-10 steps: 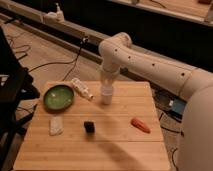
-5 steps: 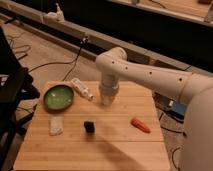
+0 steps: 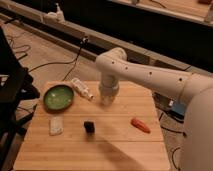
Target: Knock the eraser over
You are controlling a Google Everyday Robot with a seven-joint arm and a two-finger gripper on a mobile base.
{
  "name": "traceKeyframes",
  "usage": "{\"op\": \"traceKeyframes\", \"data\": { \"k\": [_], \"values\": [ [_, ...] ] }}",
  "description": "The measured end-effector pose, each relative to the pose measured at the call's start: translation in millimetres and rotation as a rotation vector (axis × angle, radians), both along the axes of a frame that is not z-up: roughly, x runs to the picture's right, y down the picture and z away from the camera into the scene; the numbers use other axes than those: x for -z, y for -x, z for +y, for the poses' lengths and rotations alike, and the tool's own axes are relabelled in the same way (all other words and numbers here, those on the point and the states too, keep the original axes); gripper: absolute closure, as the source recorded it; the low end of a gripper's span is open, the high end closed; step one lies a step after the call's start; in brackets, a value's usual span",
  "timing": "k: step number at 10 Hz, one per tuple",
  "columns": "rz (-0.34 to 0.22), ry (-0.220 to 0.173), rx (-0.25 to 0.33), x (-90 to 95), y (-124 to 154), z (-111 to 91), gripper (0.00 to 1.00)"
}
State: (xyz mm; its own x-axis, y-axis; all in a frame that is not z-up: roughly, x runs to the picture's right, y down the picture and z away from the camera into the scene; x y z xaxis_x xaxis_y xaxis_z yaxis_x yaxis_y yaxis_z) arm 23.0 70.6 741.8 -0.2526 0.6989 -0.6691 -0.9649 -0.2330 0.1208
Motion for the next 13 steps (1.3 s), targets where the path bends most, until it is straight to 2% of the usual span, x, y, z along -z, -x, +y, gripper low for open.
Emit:
{"op": "traceKeyframes", "data": {
  "k": [1,4,5,8,11,13],
  "values": [
    [0.001,0.0,0.003,-0.3,-0.4,0.8,1.0],
    [-0.002,0.035,0.025,-3.4,5.0,30.4,1.0],
    [-0.013,0.075,0.037,-7.3,11.4,55.9,1.0],
    [-0.054,0.142,0.077,-15.9,35.0,94.7,1.0],
    [-0.097,0.179,0.132,-21.2,59.2,113.5,1.0],
    [-0.141,0.171,0.153,-20.4,80.7,109.2,1.0]
  ]
}}
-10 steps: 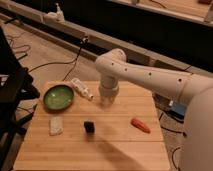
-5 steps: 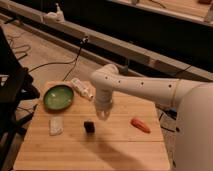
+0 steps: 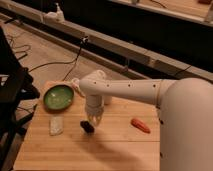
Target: Knock the eraser over
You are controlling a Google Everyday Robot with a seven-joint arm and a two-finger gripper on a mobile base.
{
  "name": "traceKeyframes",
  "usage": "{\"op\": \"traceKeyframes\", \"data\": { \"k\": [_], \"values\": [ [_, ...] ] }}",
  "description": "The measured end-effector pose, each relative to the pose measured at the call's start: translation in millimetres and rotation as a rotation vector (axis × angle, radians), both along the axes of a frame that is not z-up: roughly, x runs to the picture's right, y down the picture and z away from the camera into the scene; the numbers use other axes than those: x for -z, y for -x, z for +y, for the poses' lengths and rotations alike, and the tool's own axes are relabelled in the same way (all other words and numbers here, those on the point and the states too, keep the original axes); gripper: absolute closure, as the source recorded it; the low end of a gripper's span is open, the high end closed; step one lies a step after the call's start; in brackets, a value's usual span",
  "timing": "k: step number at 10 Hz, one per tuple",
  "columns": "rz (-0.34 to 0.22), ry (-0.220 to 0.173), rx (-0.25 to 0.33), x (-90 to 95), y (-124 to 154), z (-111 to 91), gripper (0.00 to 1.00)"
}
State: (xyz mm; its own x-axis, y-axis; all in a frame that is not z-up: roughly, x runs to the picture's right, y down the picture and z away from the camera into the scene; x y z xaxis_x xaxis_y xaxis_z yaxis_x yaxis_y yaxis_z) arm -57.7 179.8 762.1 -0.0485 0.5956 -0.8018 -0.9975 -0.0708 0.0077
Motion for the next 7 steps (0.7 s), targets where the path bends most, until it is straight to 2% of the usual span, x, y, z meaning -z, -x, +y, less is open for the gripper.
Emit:
{"op": "traceKeyframes", "data": {
  "k": [3,4,5,6,7],
  "values": [
    [-0.117,-0.072,-0.037,4.1,44.8,-29.6,1.0],
    [-0.175,-0.14,-0.077,5.9,63.3,-51.4,1.0],
    [-0.213,-0.225,-0.124,8.2,72.0,-77.9,1.0],
    [-0.225,-0.299,-0.159,10.5,70.7,-100.8,0.97],
    [-0.214,-0.372,-0.204,13.5,61.7,-124.1,0.94]
  ]
}}
